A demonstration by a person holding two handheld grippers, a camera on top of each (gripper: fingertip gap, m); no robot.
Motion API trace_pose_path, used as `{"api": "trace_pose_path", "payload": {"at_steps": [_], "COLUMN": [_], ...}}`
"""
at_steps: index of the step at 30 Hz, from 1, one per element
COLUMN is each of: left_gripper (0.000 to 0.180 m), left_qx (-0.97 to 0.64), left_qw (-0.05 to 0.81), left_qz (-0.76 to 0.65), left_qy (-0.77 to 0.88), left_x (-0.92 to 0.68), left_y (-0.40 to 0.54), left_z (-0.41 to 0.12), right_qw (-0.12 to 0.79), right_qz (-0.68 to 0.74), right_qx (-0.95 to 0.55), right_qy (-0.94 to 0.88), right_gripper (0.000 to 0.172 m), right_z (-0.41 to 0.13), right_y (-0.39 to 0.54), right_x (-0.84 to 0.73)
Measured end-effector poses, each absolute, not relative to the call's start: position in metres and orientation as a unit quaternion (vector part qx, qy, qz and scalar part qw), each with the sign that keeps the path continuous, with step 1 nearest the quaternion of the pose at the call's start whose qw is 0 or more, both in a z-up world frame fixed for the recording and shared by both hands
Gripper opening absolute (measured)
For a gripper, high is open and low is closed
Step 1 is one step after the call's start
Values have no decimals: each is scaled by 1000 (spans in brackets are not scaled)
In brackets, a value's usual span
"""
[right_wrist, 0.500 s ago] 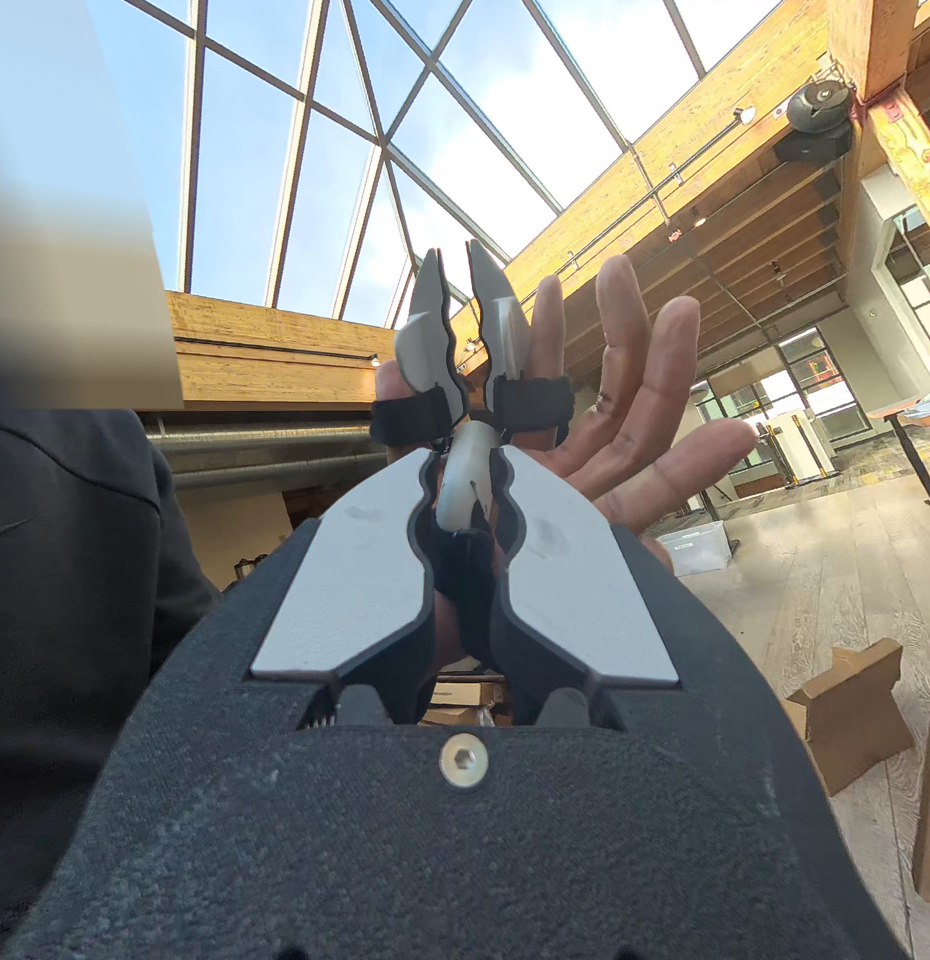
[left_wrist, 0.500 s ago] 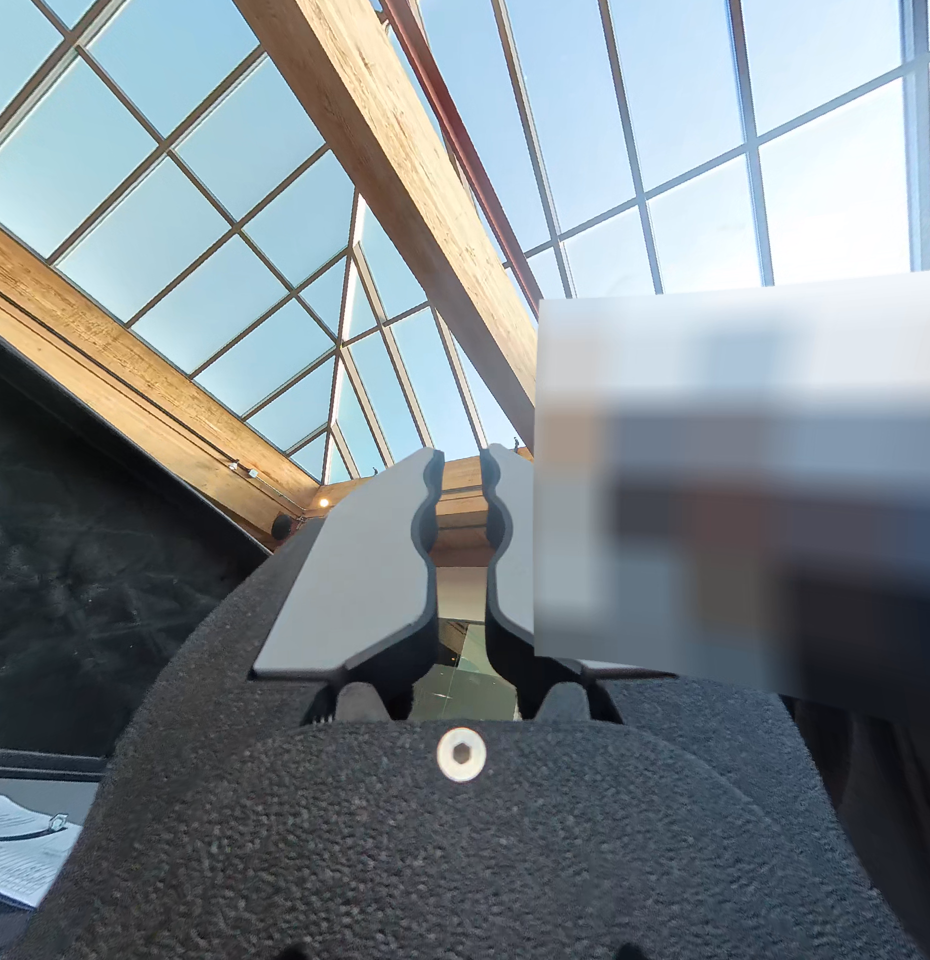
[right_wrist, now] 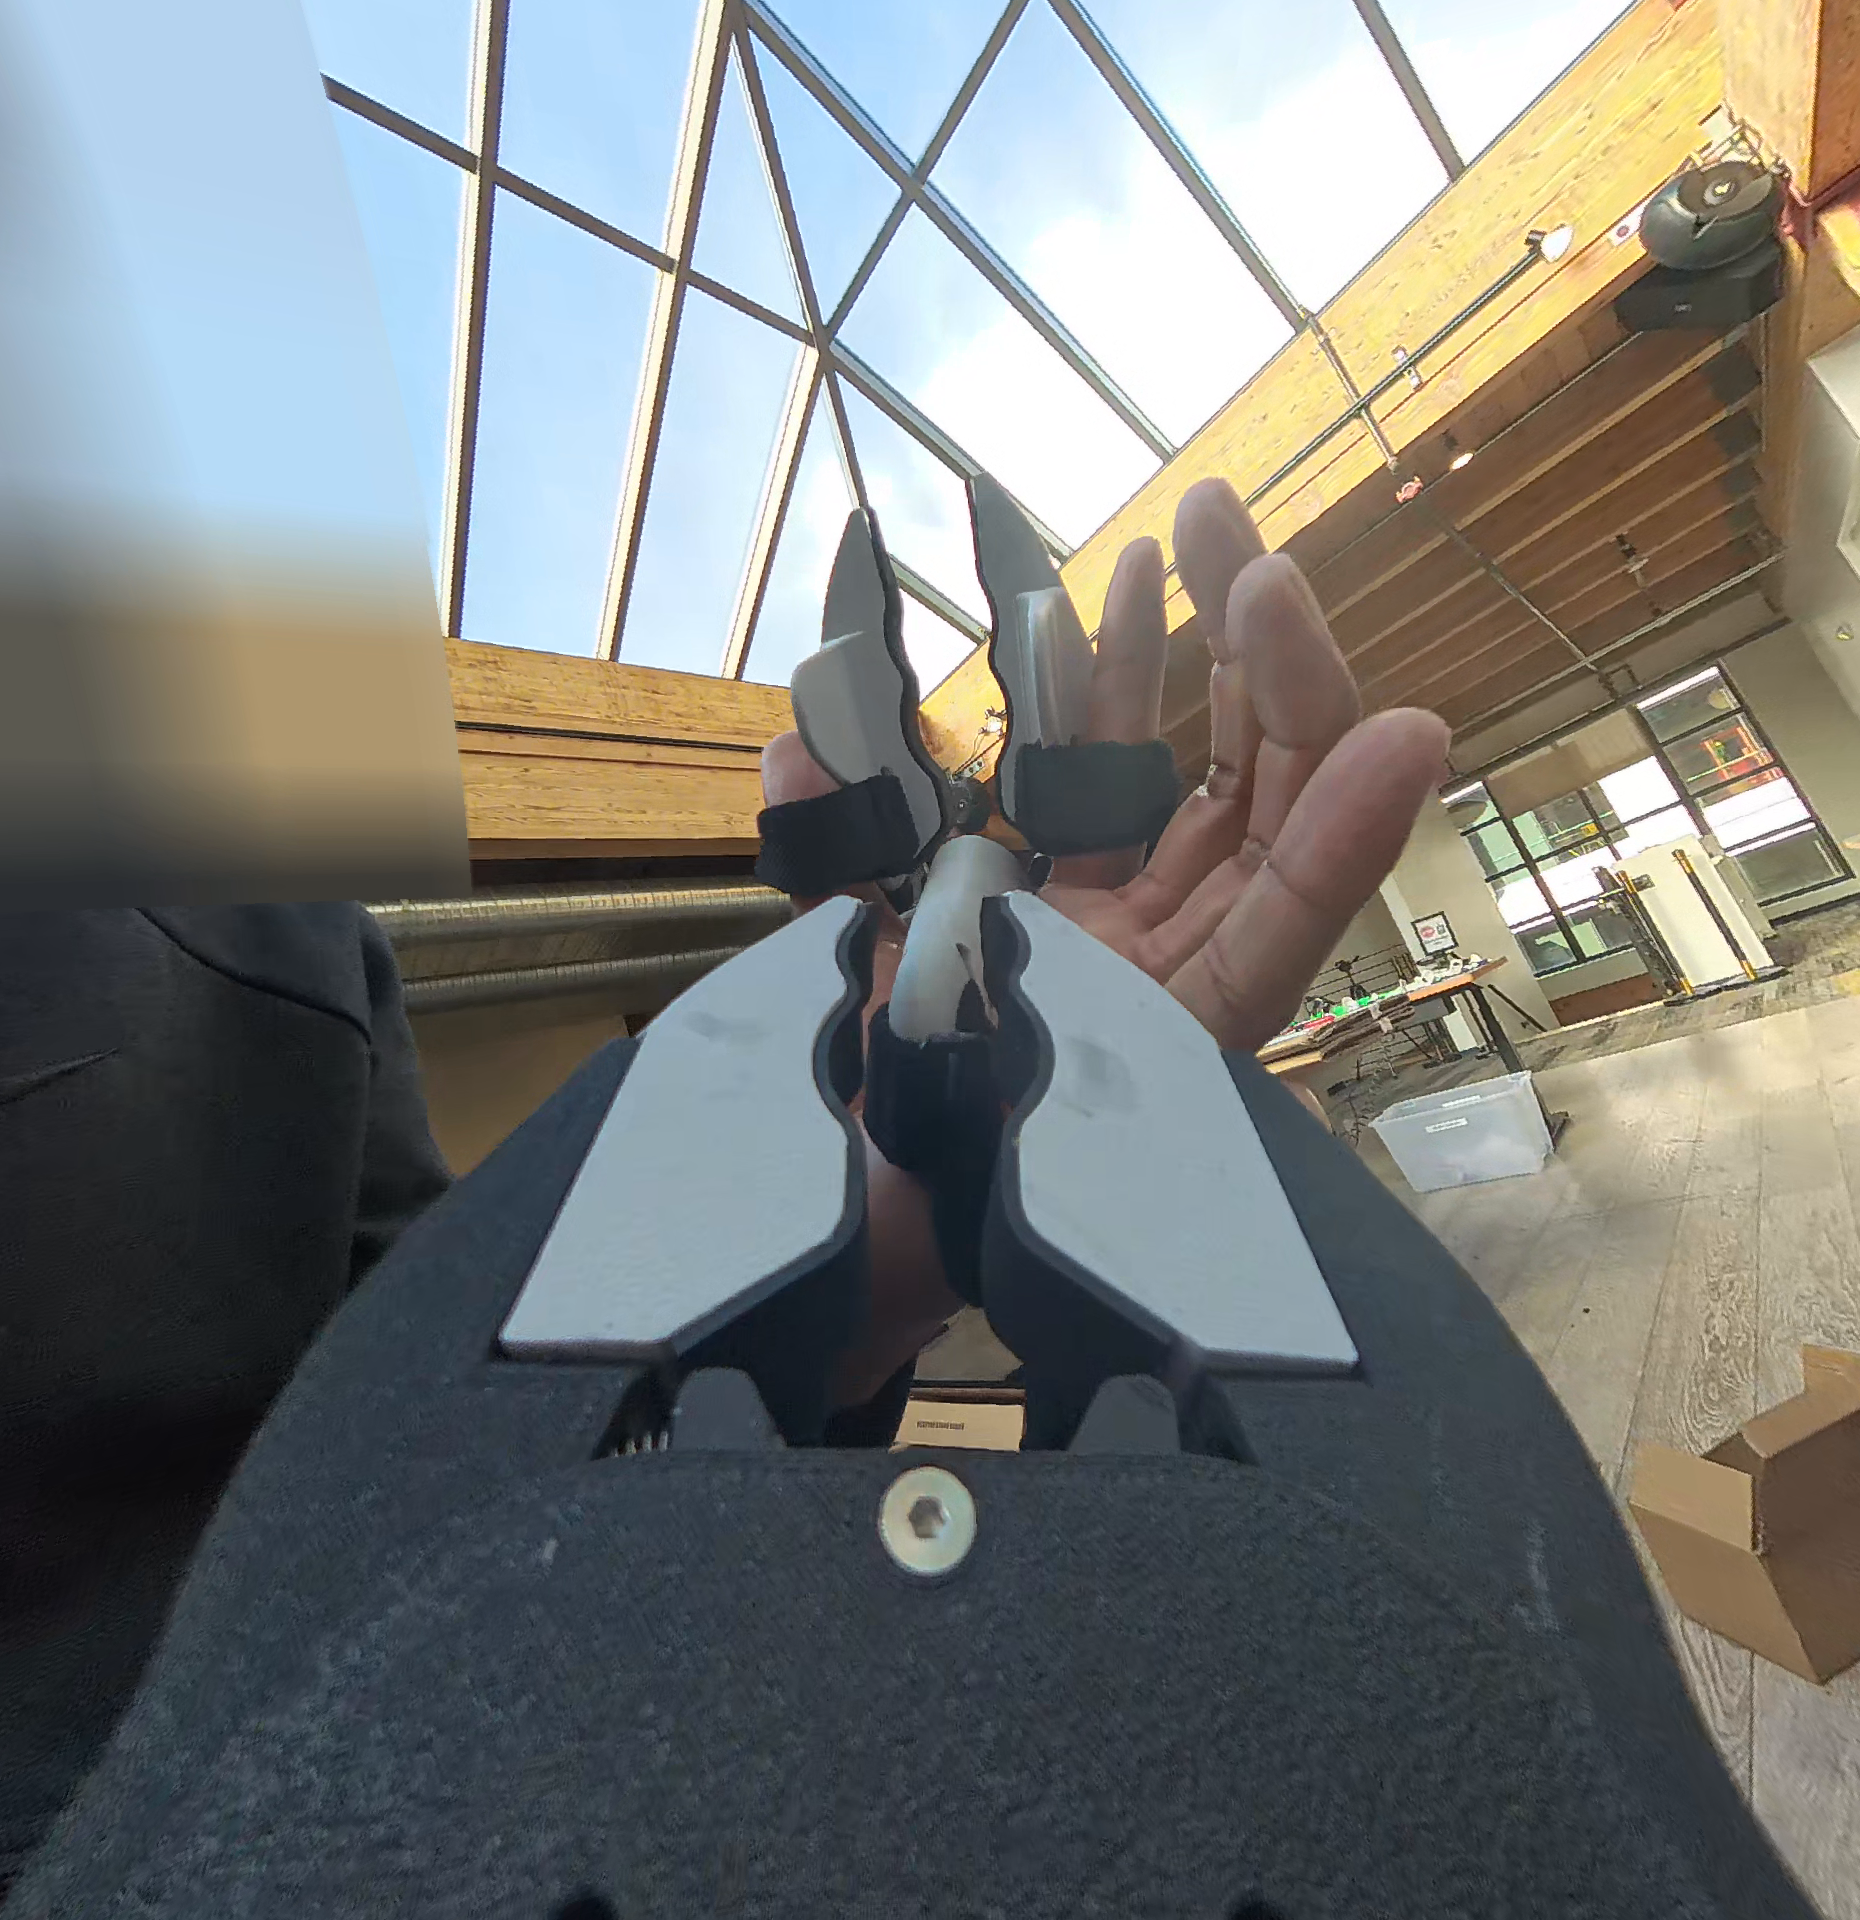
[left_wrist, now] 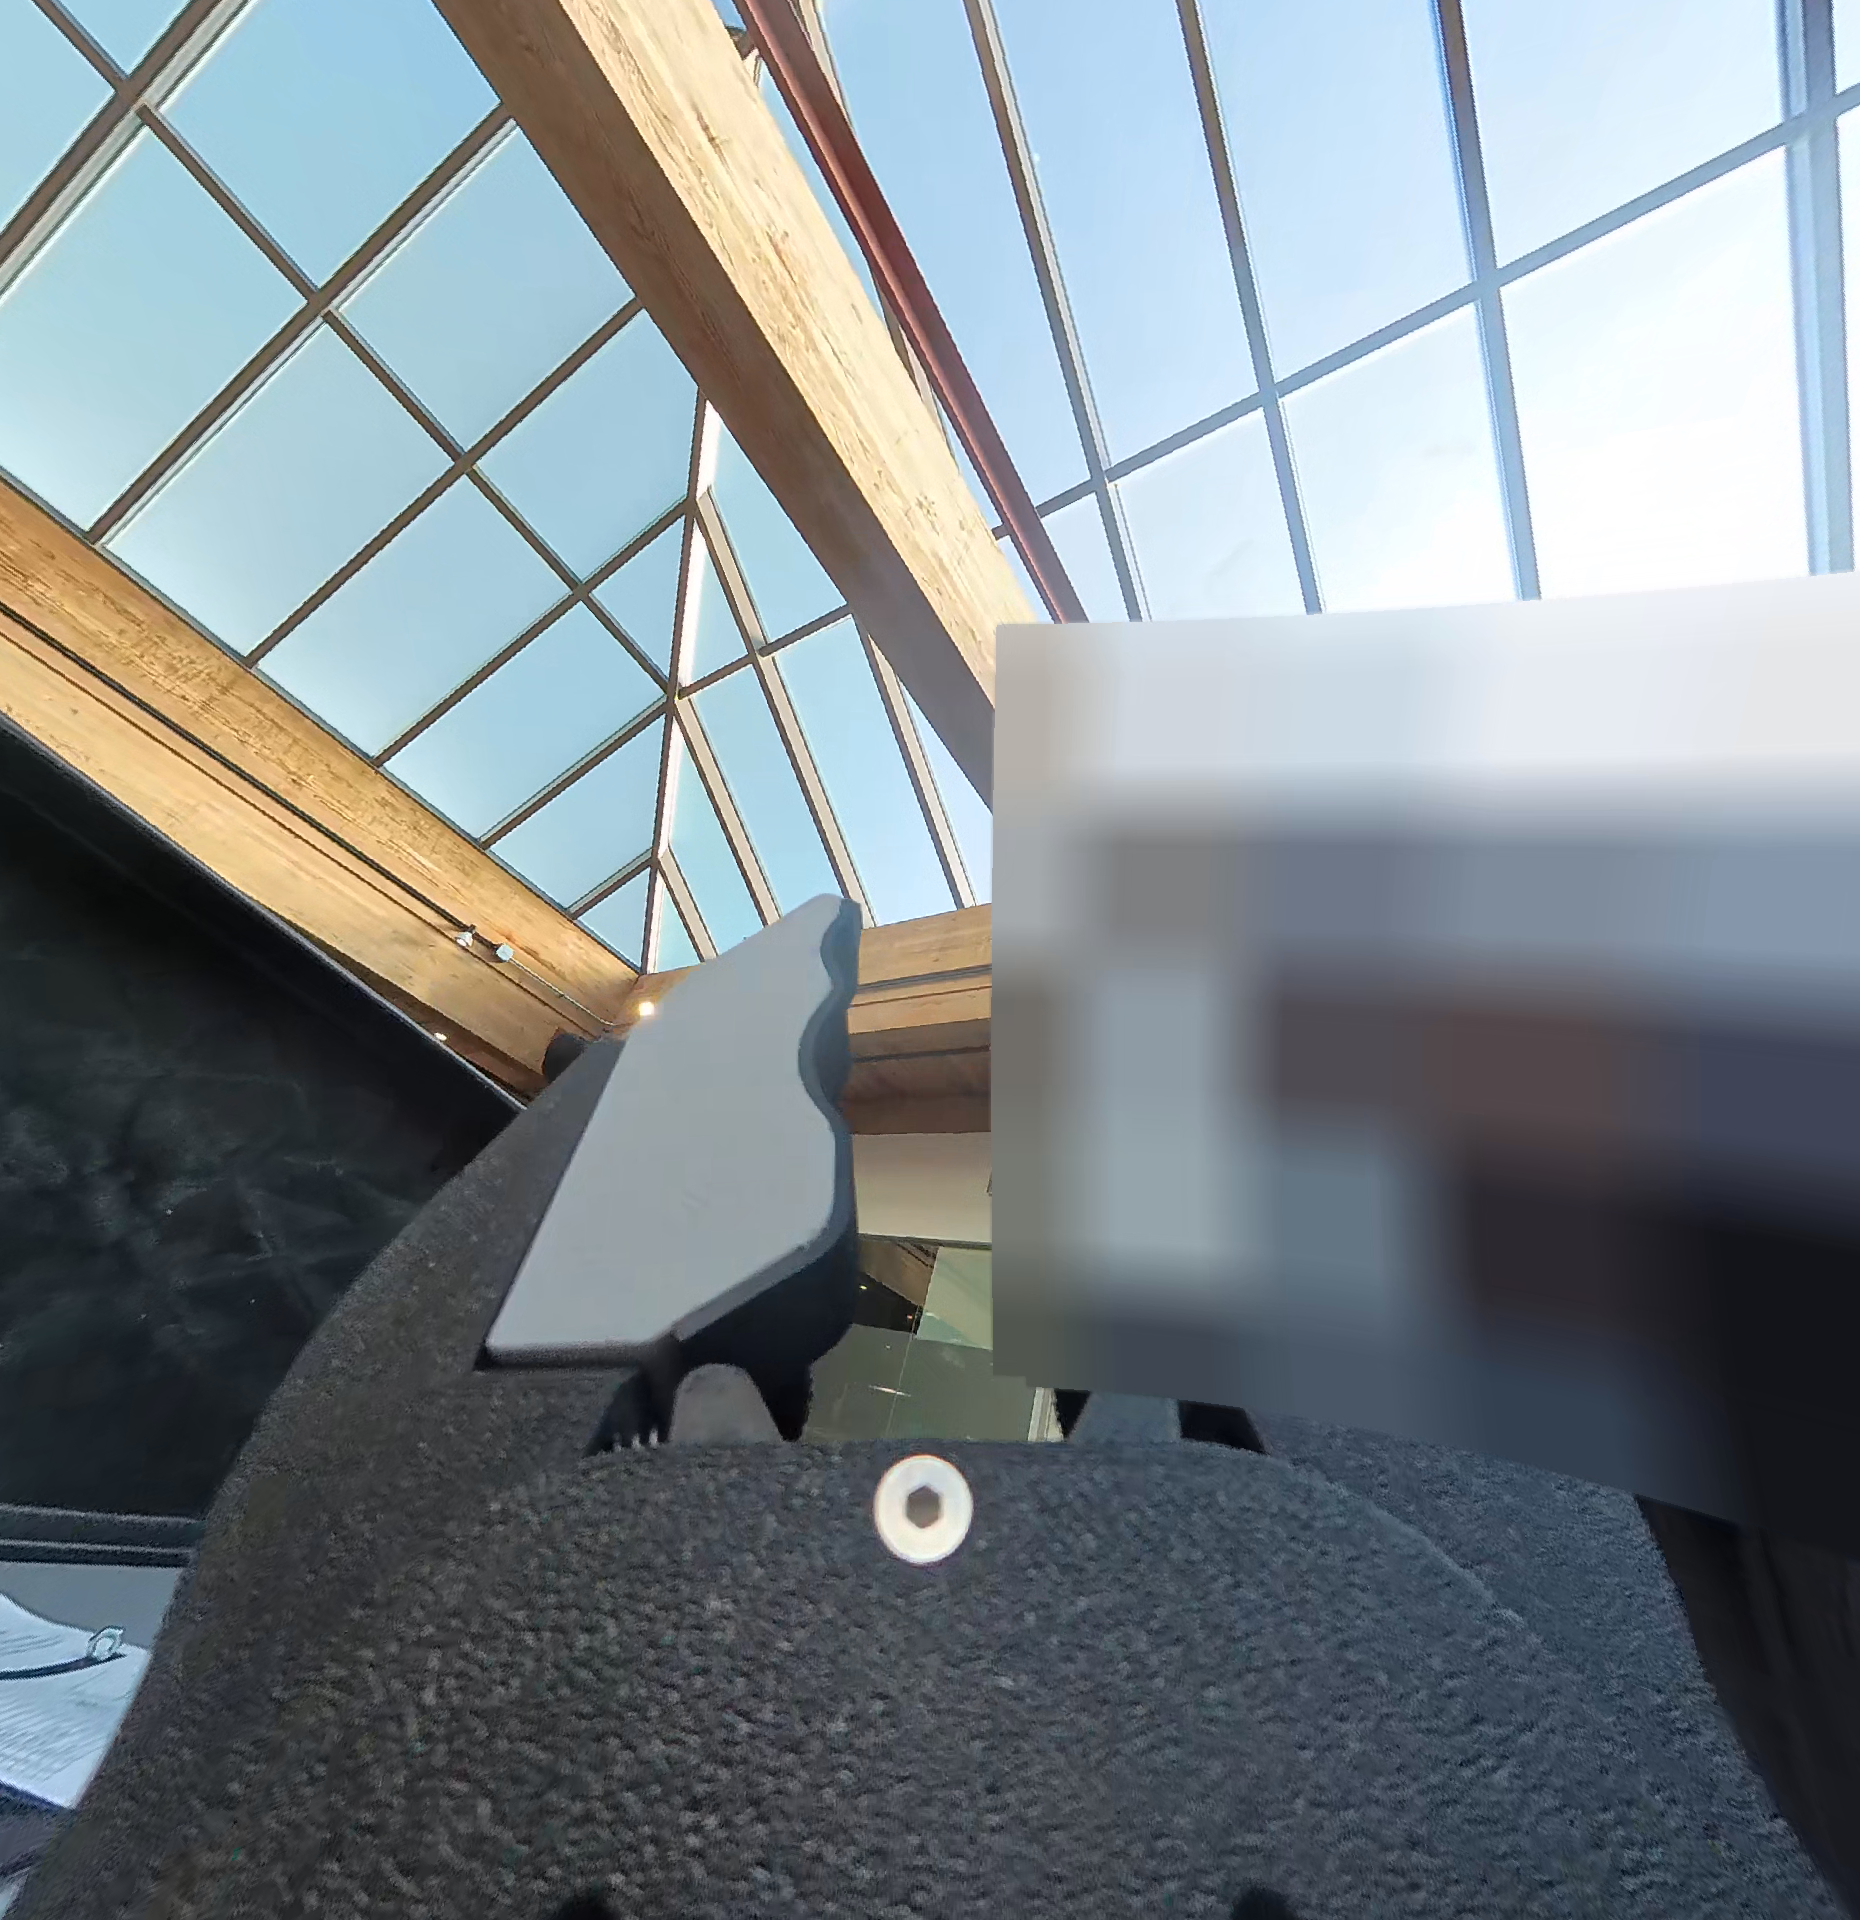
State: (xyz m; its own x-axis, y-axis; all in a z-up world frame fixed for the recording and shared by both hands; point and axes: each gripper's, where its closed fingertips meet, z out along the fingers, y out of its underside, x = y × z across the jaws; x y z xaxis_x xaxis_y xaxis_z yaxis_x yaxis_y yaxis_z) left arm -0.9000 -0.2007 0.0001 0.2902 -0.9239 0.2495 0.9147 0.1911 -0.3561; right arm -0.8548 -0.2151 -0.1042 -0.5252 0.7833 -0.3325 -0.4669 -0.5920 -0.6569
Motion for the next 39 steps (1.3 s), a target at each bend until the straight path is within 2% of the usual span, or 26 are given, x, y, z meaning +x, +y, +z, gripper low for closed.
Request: {"api": "trace_pose_path", "payload": {"at_steps": [6, 12, 18, 22, 26, 33, 36, 39], "left_gripper": [28, 27, 0, 0, 0, 0, 0, 0], "left_qx": [-220, -143, -173, -266, -454, -495, -481, -459], "left_qw": [773, 757, 775, 830, 804, 724, 740, 722], "left_qz": [-594, -633, -570, -456, -379, -480, -469, -517], "left_qy": [8, -80, -213, -181, -52, -19, -21, -31], "left_x": [-901, -940, -974, -971, -916, -834, -834, -828], "left_y": [-207, -207, -179, -171, -155, -164, -165, -168], "left_z": [0, -5, -45, -53, -89, -147, -141, -136], "right_qw": [363, 353, 377, 412, 466, 472, 481, 452], "right_qz": [845, 851, 791, 738, 737, 794, 782, 798], "right_qx": [-307, -293, -422, -502, -473, -372, -379, -383], "right_qy": [-245, -254, -232, -182, -126, -95, -115, -111], "right_gripper": [18, 15, 8, 0, 0, 7, 9, 10], "right_z": [-104, -98, -129, -155, -139, -100, -95, -86], "right_y": [-220, -221, -183, -147, -126, -133, -133, -128], "right_x": [-855, -857, -873, -865, -845, -833, -831, -825]}}
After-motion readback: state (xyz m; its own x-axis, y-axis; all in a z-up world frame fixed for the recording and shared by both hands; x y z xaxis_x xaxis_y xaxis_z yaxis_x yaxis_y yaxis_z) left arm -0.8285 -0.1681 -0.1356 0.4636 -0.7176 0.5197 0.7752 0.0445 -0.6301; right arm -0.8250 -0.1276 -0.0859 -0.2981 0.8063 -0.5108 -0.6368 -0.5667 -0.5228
